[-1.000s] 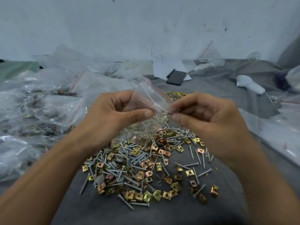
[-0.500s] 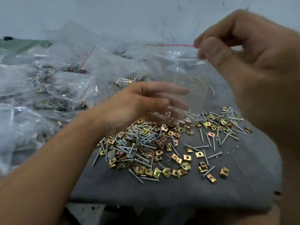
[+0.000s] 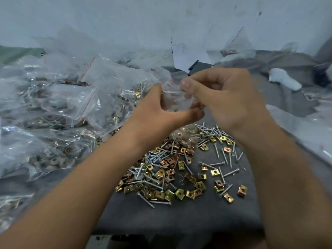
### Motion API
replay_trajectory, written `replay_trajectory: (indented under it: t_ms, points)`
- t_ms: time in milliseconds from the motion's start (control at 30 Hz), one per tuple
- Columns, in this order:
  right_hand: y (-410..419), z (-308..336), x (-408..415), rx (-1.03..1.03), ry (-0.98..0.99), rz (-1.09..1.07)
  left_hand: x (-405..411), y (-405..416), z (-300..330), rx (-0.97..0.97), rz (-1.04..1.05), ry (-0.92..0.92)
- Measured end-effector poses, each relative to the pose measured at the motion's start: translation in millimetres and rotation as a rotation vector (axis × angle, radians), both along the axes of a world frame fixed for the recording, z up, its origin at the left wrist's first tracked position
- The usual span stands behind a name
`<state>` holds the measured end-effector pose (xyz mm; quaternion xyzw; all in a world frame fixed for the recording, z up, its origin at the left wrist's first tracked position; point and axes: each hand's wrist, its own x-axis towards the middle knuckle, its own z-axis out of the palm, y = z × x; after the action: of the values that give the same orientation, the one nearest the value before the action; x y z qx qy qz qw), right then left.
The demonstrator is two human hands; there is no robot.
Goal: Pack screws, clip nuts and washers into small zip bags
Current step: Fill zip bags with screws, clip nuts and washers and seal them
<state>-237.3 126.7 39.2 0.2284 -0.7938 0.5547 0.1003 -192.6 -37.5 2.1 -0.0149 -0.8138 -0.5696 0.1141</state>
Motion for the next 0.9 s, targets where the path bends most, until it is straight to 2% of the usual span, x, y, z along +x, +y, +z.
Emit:
replay_trajectory:
  t_ms: [167, 300, 367, 467, 567, 633, 800, 900]
  points:
    - [3, -2, 4, 0.011, 0.011, 0.043, 0, 7, 0, 0.076, -0.02, 0.093]
    - [32, 0, 5, -0.093, -0.042, 0.164, 2, 4, 3, 0.075, 0.006, 0.135]
    - [54, -4, -2, -0.114, -0.028, 0.03, 0, -2, 6, 0.105, 0.025, 0.157]
    - [84, -27, -20, 0.157, 0.005, -0.254, 0, -7, 12, 0.181, 0.066, 0.221]
    - [91, -51, -27, 0.524, -0.114, -0.265, -1, -9, 14, 0.166, 0.165, 0.21]
    - [84, -61, -28, 0.605, -0.134, -0.244, -1, -10, 13, 0.154, 0.216, 0.186]
    - [66, -66, -27, 0.647, 0.008, -0.284, 1, -13, 14, 0.126, 0.236, 0.194]
    - [55, -69, -28, 0.877, -0.071, -0.317, 0, -15, 11, 0.086, 0.244, 0.18]
